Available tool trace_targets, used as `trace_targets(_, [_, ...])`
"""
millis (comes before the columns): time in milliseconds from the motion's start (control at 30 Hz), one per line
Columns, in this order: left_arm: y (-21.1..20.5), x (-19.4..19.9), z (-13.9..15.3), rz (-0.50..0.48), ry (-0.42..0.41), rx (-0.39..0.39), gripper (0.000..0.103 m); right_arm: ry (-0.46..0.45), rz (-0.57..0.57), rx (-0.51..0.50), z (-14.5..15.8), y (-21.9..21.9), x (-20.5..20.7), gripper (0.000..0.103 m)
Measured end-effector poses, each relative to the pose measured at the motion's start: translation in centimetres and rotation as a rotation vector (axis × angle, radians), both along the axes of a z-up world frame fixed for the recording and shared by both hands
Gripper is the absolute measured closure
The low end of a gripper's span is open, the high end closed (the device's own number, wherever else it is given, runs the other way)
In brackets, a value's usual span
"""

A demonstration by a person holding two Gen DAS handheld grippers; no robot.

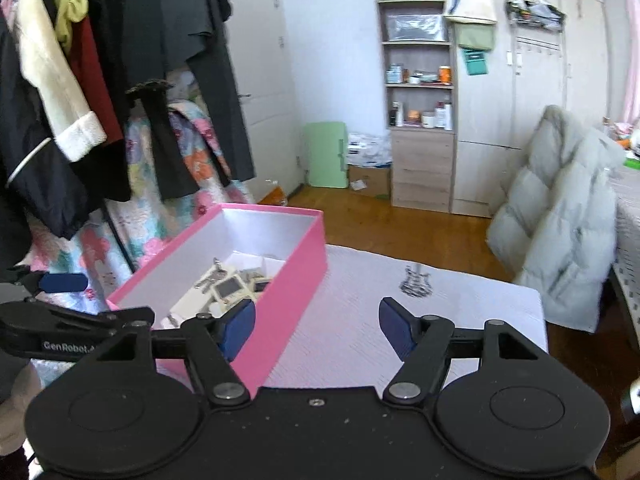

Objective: Organize rigid objects

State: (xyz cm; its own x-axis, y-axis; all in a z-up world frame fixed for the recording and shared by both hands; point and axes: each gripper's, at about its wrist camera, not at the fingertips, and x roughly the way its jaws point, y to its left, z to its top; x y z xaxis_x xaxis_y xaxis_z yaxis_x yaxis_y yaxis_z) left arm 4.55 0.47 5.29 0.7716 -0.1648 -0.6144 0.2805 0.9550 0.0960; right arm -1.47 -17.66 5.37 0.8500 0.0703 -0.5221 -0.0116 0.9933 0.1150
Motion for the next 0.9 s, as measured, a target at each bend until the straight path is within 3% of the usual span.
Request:
trace_targets(133, [0.2, 0.1, -0.9, 0.007, 0.031, -0.054, 0.000, 0.023, -0.061, 0.014, -0.7, -0.5, -0.8, 0.028])
trace_targets(233, [0.8, 0.2, -1.5, 0.025, 0.053, -0.103, 0.000, 0.052, -0.131, 0.017, -1.0, -0.4, -1.3, 0.004])
trace_targets(267, [0.9, 0.2, -1.7, 0.026, 0.055, -0.103, 0.000, 0.046, -0.150, 0.001, -1.0, -0.1, -1.5, 0.003])
trace_targets(400, [0.8, -0.3, -1.7, 0.042, 0.035, -0.066, 0.000, 0.040, -0.193, -0.043, -1.0, 0.6, -2.3, 0.002])
trace_targets(600, [0.8, -1.0, -1.7, 0.049, 0.027, -0.040, 0.000, 0.060, -0.211, 0.017, -1.1, 0.5, -2.9, 0.002])
trace_targets(900, [0.8, -1.0, -2.0, 0.040, 0.042, -0.028, 0.000, 0.088, -0.235, 0.005, -1.5, 0.8, -3.6, 0.002])
